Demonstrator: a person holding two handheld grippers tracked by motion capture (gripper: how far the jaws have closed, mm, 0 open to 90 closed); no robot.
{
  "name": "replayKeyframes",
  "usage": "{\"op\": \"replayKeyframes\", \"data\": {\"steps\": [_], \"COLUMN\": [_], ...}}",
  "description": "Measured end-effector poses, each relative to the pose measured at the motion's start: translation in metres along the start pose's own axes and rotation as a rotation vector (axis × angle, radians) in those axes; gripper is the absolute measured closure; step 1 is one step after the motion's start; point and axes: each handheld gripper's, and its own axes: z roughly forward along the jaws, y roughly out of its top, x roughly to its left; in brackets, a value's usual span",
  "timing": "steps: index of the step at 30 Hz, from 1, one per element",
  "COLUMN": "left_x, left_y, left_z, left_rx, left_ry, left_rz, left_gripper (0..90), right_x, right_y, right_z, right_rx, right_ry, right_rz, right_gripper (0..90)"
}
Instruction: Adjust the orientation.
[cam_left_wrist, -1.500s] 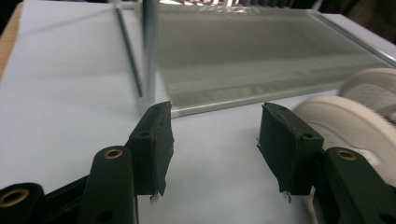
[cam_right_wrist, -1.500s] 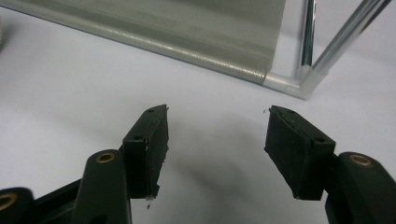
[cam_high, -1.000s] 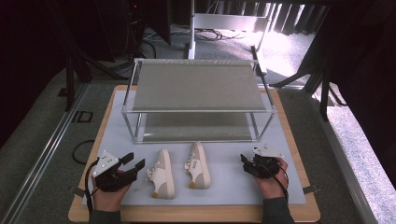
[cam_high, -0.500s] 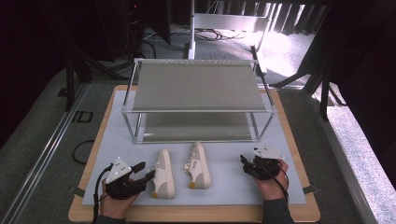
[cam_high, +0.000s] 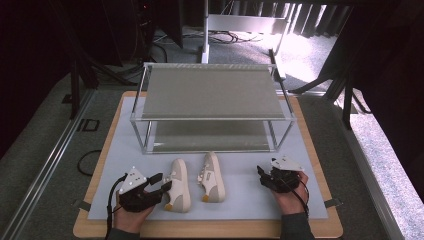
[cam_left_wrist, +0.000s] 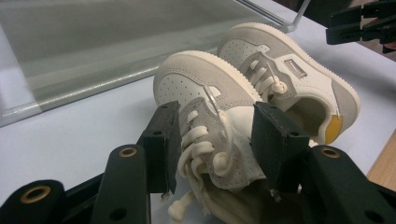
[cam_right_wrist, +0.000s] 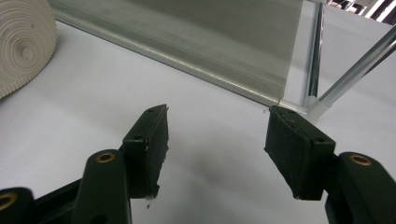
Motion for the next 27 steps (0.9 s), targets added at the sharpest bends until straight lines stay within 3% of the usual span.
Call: {"op": "replayKeyframes", "data": {"steps": [7,18,27], "left_x": [-0.002,-0.026,-0.026], "left_y": [0.004,0.027,0.028], "left_z": [0.004,0.030,0.032], "left_rx": [-0.002,0.050,0.050], "left_ry": [-0.013,-0.012,-0.019], "left_rz": [-0.005,0.064,0.039], "left_gripper": [52.9,52.7,51.1], "right_x": [0.000,0.002,0.002], "right_y": [0.000,0.003,0.002], "right_z": [-0.001,-0.006,-0.006], "right_rx": [-0.005,-0.026,-0.026], "right_ry": [-0.001,0.005,0.005], "right_rz": [-0.002,-0.019,-0.017], "right_gripper": [38.8,38.9,38.8]}}
